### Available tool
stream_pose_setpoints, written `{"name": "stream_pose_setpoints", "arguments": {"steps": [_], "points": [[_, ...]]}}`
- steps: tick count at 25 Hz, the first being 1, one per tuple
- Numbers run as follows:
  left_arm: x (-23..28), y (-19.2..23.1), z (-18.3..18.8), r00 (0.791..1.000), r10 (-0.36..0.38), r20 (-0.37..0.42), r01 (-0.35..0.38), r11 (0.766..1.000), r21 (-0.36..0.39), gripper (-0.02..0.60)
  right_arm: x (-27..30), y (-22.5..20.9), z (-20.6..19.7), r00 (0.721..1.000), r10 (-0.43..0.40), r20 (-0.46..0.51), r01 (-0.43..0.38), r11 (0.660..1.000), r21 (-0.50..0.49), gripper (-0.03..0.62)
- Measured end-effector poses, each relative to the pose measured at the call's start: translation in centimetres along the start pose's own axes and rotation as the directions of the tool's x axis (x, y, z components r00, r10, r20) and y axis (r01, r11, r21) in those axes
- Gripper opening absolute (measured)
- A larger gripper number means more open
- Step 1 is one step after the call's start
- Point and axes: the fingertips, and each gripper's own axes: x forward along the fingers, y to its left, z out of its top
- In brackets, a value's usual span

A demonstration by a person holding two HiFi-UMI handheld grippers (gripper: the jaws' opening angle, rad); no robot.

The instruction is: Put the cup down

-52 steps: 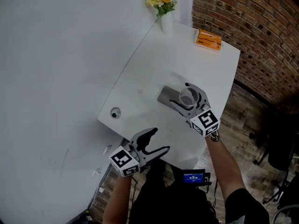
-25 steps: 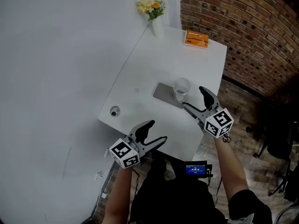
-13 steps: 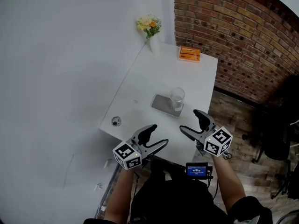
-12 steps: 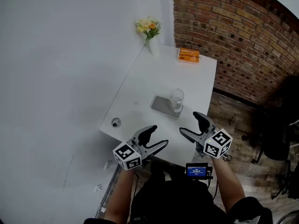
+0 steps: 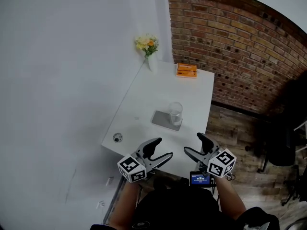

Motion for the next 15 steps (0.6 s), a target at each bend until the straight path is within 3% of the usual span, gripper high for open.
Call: {"name": "stream_pose_setpoints", "arguments": {"steps": [15], "points": [[0.7,-1.1,0.0,1.000,-0.019,-0.016,0.019,1.000,-0.003,0.342,0.8,0.4,0.8,1.000,0.017,0.002,-0.017,1.000,-0.017,0.367]]}}
